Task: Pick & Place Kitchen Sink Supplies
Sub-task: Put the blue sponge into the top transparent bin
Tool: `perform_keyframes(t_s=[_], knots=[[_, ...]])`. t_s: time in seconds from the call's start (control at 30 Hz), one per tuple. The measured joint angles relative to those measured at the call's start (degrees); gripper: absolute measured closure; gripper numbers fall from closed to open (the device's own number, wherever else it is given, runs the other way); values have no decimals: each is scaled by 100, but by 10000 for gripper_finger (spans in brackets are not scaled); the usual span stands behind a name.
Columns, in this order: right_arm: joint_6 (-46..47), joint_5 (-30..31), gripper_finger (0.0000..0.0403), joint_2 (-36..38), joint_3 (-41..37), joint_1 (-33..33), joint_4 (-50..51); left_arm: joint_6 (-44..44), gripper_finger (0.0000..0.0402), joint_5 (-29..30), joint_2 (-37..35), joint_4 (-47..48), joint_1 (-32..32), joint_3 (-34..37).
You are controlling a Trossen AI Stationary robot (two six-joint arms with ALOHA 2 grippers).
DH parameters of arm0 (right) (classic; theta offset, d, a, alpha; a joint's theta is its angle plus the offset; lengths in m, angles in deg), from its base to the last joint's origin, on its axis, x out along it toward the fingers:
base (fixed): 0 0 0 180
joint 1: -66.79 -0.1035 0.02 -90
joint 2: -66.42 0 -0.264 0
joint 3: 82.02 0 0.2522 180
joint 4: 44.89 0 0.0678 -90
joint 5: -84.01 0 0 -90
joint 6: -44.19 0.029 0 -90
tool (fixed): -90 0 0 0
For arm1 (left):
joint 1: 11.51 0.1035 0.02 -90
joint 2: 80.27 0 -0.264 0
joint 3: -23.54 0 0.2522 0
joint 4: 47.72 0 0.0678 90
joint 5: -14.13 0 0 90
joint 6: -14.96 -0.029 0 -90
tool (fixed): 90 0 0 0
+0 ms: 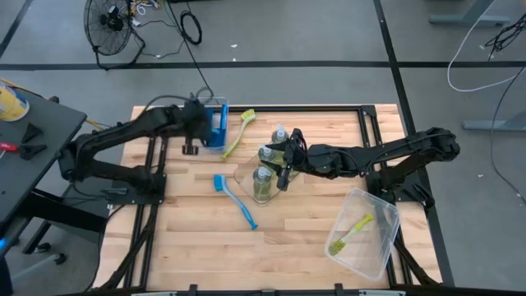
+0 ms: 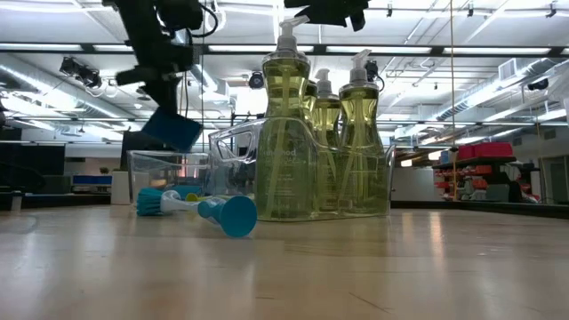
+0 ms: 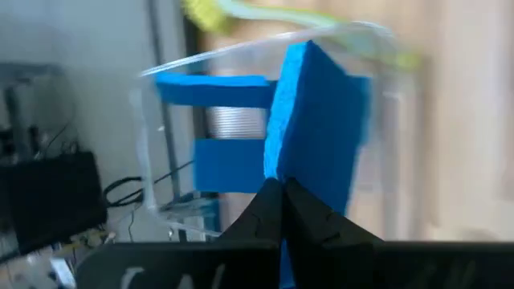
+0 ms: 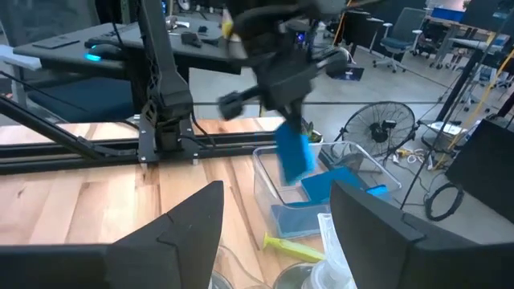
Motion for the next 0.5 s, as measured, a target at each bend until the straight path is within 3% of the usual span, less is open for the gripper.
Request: perform_keyframes(t_s=[0.23,0.5], knots=[[2,2,172,0,0,0,4,915,396,-410,54,-1092,941,0],[15,287,172,0,0,0,56,3362,395,-1077,54,-1038,1608,0]])
